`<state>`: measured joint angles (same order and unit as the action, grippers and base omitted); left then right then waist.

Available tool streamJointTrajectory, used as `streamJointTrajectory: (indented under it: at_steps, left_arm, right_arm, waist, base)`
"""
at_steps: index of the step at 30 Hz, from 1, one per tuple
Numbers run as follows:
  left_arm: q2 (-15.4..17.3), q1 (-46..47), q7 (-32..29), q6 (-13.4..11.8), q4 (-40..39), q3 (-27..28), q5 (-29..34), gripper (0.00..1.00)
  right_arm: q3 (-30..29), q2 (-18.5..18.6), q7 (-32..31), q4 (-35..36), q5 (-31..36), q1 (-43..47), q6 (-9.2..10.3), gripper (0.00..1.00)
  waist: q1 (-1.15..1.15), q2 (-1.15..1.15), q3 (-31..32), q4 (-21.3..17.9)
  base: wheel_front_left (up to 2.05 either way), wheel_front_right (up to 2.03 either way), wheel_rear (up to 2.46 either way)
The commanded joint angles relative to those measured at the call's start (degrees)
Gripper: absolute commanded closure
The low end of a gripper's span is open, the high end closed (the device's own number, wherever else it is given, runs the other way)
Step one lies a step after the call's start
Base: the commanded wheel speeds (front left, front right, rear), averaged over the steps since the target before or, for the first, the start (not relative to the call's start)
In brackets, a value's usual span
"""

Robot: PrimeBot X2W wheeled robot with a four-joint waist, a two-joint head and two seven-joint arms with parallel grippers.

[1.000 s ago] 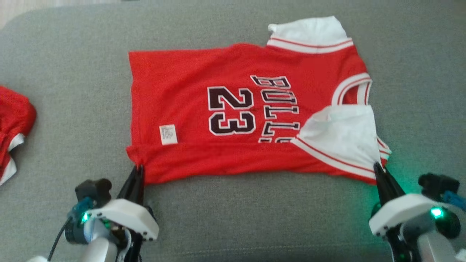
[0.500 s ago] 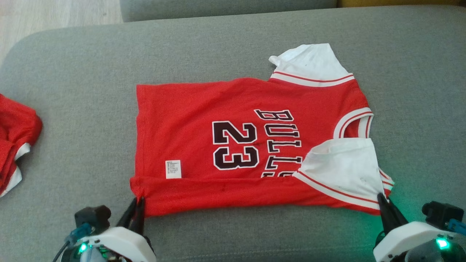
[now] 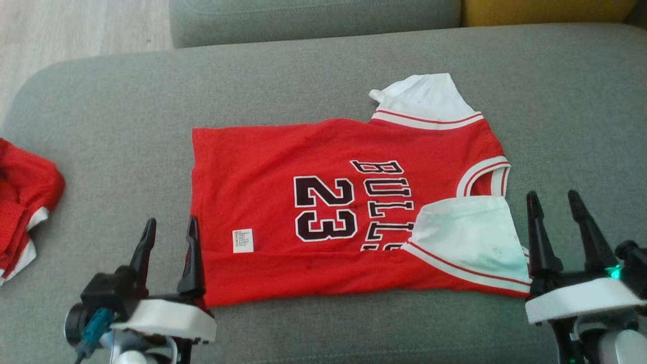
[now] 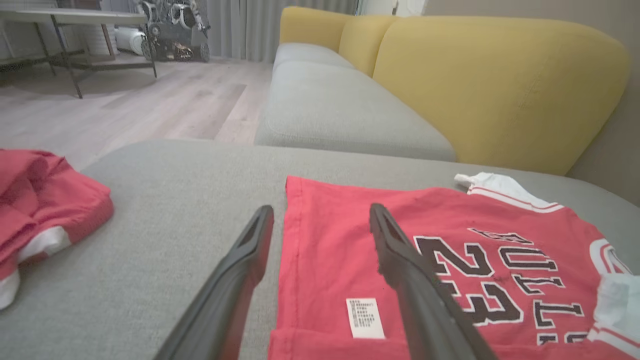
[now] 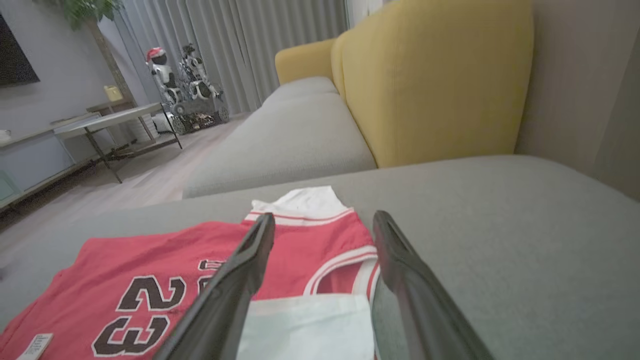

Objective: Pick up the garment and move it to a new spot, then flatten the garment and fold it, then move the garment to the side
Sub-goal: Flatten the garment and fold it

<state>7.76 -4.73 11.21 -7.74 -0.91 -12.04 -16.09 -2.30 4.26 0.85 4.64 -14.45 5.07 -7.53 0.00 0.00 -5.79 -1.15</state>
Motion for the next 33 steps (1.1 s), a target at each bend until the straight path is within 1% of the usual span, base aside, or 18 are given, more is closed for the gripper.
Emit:
streamJointTrajectory:
  at_steps: [1, 8, 17, 21, 25, 28, 33]
  left_arm:
    - [0.51, 2.53, 0.6, -0.55, -2.6, 1.79, 0.85, 0.0]
    - [1.01, 2.24, -0.99, -1.58, -3.82, 1.06, 1.97, 0.0]
    - [1.09, 2.75, -1.5, -2.06, -3.56, 0.73, 2.0, 0.0]
    - [0.97, 5.14, -1.9, -1.04, -2.69, 0.34, 1.15, 0.0]
    - [1.0, 11.32, -2.76, 0.91, 0.13, -0.63, 0.79, 0.0]
    - [0.81, 17.7, -3.69, 2.52, 4.9, -0.76, -0.08, 0.0]
    - [0.56, 28.74, -4.95, 4.47, 16.52, 0.53, -2.26, 0.0]
  right_arm:
    - [1.58, 0.92, 0.5, 3.26, 0.55, -1.77, 0.04, 0.0]
    - [2.92, 0.55, -0.87, 6.93, 1.05, -0.83, 0.04, 0.0]
    - [3.5, 0.07, -1.94, 7.83, 0.95, -0.26, 0.04, 0.0]
    - [3.6, -0.03, -2.12, 7.7, 0.53, -0.66, 0.04, 0.0]
    - [3.75, 0.07, -2.21, 8.05, 0.23, -1.93, 0.04, 0.0]
    - [4.23, 0.31, -2.27, 8.19, -0.14, -3.54, 0.04, 0.0]
    - [5.59, 0.6, -2.04, 7.89, -0.9, -6.18, 0.04, 0.0]
  waist:
    - [0.0, 0.0, 0.37, 0.09]
    - [0.0, 0.0, 1.06, -0.02]
    - [0.0, 0.0, 0.4, 0.09]
    - [0.0, 0.0, -0.84, 0.18]
    - [0.0, 0.0, -3.23, 0.28]
    - [0.0, 0.0, -5.5, -0.02]
    - [0.0, 0.0, -9.29, -1.03]
  base:
    - [0.0, 0.0, 0.0]
    - [0.0, 0.0, 0.0]
    - [0.0, 0.0, 0.0]
    - [0.0, 0.0, 0.0]
    - [0.0, 0.0, 0.0]
    - [0.0, 0.0, 0.0]
    - [0.0, 0.0, 0.0]
